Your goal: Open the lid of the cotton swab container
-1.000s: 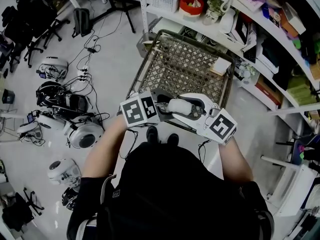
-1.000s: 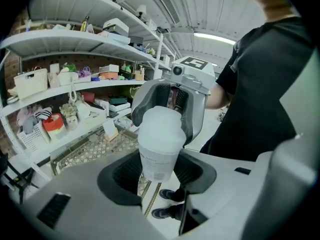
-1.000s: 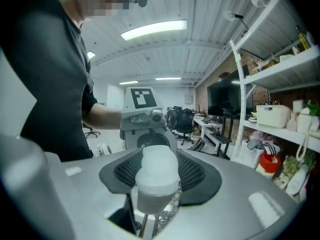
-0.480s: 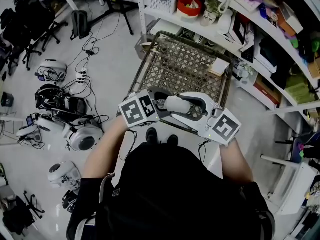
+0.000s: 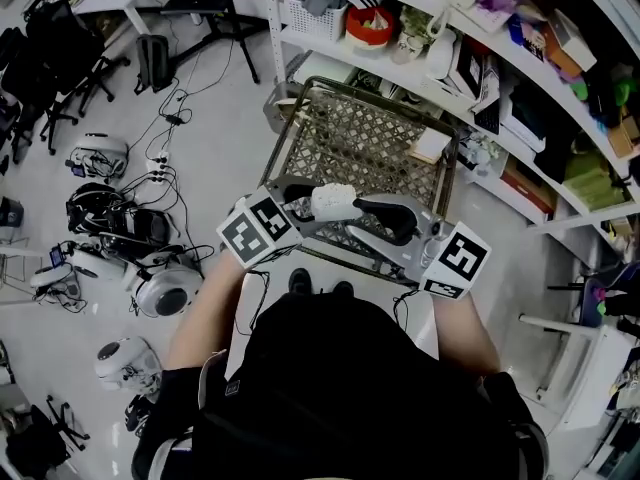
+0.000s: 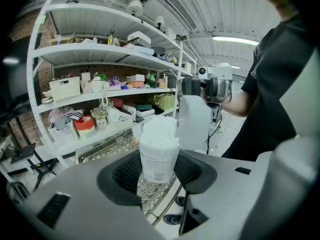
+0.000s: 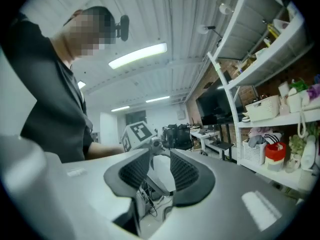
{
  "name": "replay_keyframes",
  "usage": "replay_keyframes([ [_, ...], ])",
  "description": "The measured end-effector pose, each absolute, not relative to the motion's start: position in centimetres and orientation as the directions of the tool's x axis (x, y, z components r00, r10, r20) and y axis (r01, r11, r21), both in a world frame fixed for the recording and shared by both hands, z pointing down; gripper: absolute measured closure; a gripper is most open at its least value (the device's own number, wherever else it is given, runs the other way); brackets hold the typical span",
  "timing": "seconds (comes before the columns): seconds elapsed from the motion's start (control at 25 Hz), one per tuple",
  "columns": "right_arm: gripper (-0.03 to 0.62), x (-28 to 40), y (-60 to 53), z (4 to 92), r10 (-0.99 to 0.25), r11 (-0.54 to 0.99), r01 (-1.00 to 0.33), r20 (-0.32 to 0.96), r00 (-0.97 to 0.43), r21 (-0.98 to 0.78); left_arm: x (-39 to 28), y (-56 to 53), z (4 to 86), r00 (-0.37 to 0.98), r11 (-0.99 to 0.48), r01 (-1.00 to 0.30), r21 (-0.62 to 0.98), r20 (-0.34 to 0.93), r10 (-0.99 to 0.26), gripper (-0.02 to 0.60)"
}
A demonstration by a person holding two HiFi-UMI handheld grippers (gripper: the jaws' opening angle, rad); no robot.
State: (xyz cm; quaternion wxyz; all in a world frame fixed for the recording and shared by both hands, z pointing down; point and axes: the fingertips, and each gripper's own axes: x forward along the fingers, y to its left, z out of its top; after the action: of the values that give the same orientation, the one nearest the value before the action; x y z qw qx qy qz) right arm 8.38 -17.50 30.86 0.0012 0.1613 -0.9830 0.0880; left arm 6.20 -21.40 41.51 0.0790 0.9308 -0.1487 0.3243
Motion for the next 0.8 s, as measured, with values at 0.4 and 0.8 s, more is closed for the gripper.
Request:
replay_keyframes([
  [0.4,0.487,15.9,-23.0,28.6,-0.613,0.767,-0.574,-0.059,-0.788,-0.287,4.2,-22.1,39.2,0.731,-0.879,-0.475,0.026,0.567,-0.378,0.385],
  [0.8,0.585,20.1,-23.8,28.7,-0.764,0.633,-0.726,-0.064,-0.643,-0.268,4.9,-21.5,38.7,0.711,-0.887,-0.462,-0.017,0.591,-0.381,0.385],
])
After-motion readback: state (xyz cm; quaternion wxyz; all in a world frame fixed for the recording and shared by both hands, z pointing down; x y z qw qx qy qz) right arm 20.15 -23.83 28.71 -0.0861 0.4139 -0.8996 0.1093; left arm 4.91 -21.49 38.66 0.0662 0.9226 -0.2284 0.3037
